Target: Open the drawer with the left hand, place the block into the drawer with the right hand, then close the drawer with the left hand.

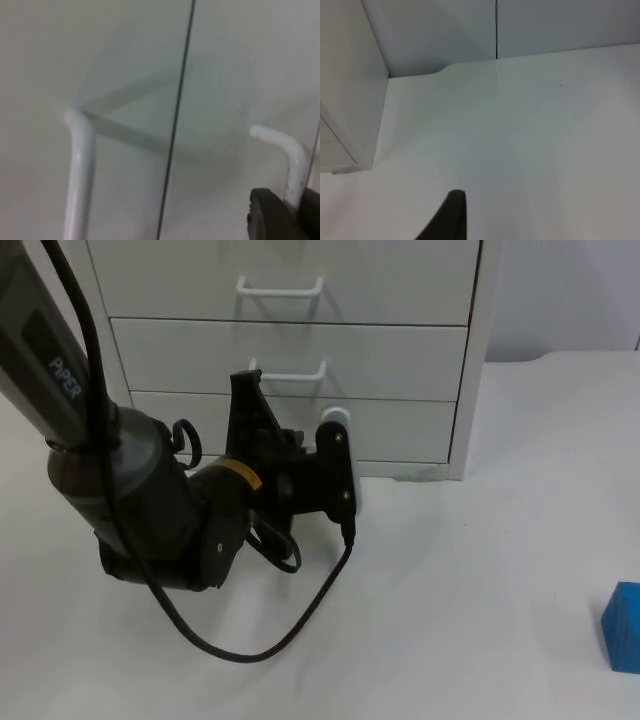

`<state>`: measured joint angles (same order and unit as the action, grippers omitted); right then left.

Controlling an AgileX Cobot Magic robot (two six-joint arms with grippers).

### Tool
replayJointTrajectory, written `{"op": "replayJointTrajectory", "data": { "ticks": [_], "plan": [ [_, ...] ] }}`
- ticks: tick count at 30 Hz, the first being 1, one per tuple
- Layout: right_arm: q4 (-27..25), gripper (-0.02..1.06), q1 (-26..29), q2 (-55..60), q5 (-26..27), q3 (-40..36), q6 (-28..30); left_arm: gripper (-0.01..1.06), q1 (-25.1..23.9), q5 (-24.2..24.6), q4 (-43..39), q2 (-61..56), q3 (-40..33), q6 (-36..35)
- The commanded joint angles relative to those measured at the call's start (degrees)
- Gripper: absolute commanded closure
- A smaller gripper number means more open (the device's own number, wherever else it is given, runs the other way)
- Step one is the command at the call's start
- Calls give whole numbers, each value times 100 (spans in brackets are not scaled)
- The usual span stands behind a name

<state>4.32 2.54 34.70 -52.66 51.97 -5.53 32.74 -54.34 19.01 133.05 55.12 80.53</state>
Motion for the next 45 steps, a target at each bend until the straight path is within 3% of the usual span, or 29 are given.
{"op": "replayJointTrajectory", "data": {
  "ticks": [1, 10, 24, 37, 45],
  "plan": [
    [-1, 0, 6, -25, 63, 58, -4, 105, -18, 68, 3, 7, 17, -260],
    [-1, 0, 6, -25, 63, 58, -4, 105, 242, 153, 865, 7, 3, 799],
    [-1, 0, 6, -25, 63, 58, -4, 105, 955, -90, 2058, 7, -107, 1697],
    [-1, 0, 6, -25, 63, 58, -4, 105, 1458, -241, 2624, -559, -1214, 1194],
    [-1, 0, 6, -25, 63, 58, -4, 105, 2213, -314, 3498, -727, -1753, 1062]
  ]
}}
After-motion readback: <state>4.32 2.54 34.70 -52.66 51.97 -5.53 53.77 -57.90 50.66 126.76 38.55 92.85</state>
